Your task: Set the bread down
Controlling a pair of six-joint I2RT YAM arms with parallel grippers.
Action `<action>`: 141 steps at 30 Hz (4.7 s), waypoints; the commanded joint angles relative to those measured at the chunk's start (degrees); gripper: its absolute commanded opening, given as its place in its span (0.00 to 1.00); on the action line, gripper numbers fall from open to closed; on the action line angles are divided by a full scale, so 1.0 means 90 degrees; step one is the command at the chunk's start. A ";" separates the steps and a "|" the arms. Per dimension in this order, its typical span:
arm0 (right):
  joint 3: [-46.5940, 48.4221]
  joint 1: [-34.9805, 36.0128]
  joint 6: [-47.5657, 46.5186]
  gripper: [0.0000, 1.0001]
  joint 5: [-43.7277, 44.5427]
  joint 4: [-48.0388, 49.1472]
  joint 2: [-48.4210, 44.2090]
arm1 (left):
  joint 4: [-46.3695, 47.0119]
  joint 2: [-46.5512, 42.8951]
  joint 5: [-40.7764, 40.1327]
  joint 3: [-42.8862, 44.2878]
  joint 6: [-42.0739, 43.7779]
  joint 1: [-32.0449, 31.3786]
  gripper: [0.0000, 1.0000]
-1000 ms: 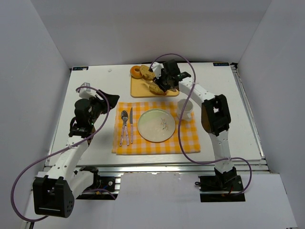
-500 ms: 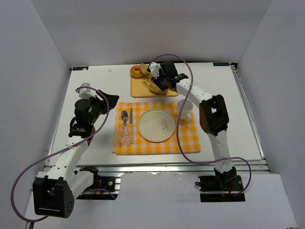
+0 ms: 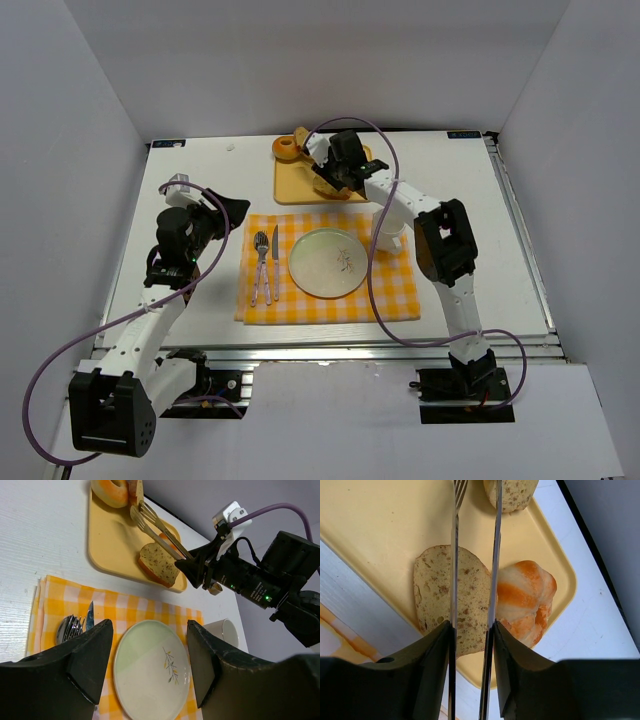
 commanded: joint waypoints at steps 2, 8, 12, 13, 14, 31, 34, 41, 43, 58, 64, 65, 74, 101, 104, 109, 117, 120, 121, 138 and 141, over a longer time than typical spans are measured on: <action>0.0002 0.0076 -0.0208 0.42 0.0229 0.0553 -0.0050 | 0.0033 -0.0095 -0.0024 -0.0046 0.0069 -0.0020 0.70; -0.0232 0.0067 -0.0277 0.29 0.0307 0.0748 -0.0118 | 0.0033 -0.0085 -0.0033 -0.0017 0.0079 -0.0010 0.70; -0.0379 0.0067 -0.0247 0.21 0.0278 0.0797 -0.0254 | 0.0043 -0.0066 -0.0014 0.0003 0.0079 -0.0020 0.70; -0.0418 0.0067 -0.0228 0.18 0.0268 0.0807 -0.0284 | 0.0043 -0.0056 -0.0014 0.0012 0.0089 -0.0020 0.70; -0.0515 0.0067 -0.0218 0.17 0.0249 0.0826 -0.0333 | 0.0043 -0.0046 -0.0024 0.0022 0.0089 -0.0010 0.70; -0.2047 0.0067 0.0153 0.10 -0.0366 0.1002 -0.2168 | 0.0013 -0.0124 -0.0014 -0.0007 0.0089 -0.0010 0.70; -0.2321 0.0077 0.0202 0.10 -0.0503 0.0963 -0.2500 | 0.0023 -0.0144 -0.0014 -0.0007 0.0079 -0.0010 0.70; -0.3569 0.0067 0.0007 0.09 -0.1458 0.0671 -0.3758 | -0.0084 -0.0261 -0.0033 -0.0017 0.0098 -0.0010 0.70; -0.3922 0.0057 -0.0178 0.08 -0.1665 0.0466 -0.4120 | -0.0094 -0.0300 -0.0053 -0.0046 0.0089 -0.0010 0.70; -0.6345 0.0038 -0.1741 0.06 -0.2633 -0.1830 -0.7422 | 0.0140 -0.0271 0.0074 -0.0115 0.0030 -0.0010 0.70; -0.6843 0.0047 -0.2219 0.07 -0.2428 -0.2122 -0.7813 | 0.0189 -0.0154 0.0103 -0.0114 0.0020 -0.0020 0.70; -0.6883 0.0038 -0.2268 0.09 -0.2418 -0.2210 -0.7823 | 0.0189 -0.0154 0.0103 -0.0114 0.0001 -0.0020 0.70; -0.6815 0.0047 -0.2474 0.38 -0.2701 -0.2582 -0.7843 | 0.0199 -0.0212 0.0074 -0.0153 -0.0009 -0.0010 0.71; -0.4366 -0.2075 0.1592 0.04 -0.2837 -0.0756 -0.6341 | 0.0287 0.0003 0.0162 0.0071 0.0030 -0.0010 0.70; -0.4216 -0.3131 0.2406 0.04 -0.2352 -0.0464 -0.5551 | 0.0345 0.0002 0.0171 0.0042 0.0030 -0.0020 0.70; -0.4937 -0.4024 0.2682 0.13 -0.1579 0.0444 -0.4885 | 0.0501 0.0041 0.0201 -0.0036 -0.0038 -0.0010 0.70; -0.5877 -0.4474 0.2770 0.29 -0.1119 0.1578 -0.3967 | 0.0473 0.0159 0.0211 0.0061 0.0011 -0.0010 0.70; -0.5955 -0.4494 0.2790 0.42 -0.1177 0.1423 -0.3723 | 0.0492 0.0198 0.0191 0.0071 0.0001 -0.0010 0.70; -0.5907 -0.4494 0.2761 0.53 -0.1255 0.1200 -0.3625 | 0.0502 0.0217 0.0201 0.0071 -0.0009 -0.0010 0.70; -0.5175 -0.4689 0.2243 0.89 -0.1587 0.0074 -0.4482 | 0.0492 0.0393 0.0211 0.0208 0.0021 -0.0010 0.70; -0.4891 -0.4689 0.2272 0.90 -0.1549 0.0035 -0.4795 | 0.0531 0.0452 0.0230 0.0198 -0.0028 -0.0010 0.70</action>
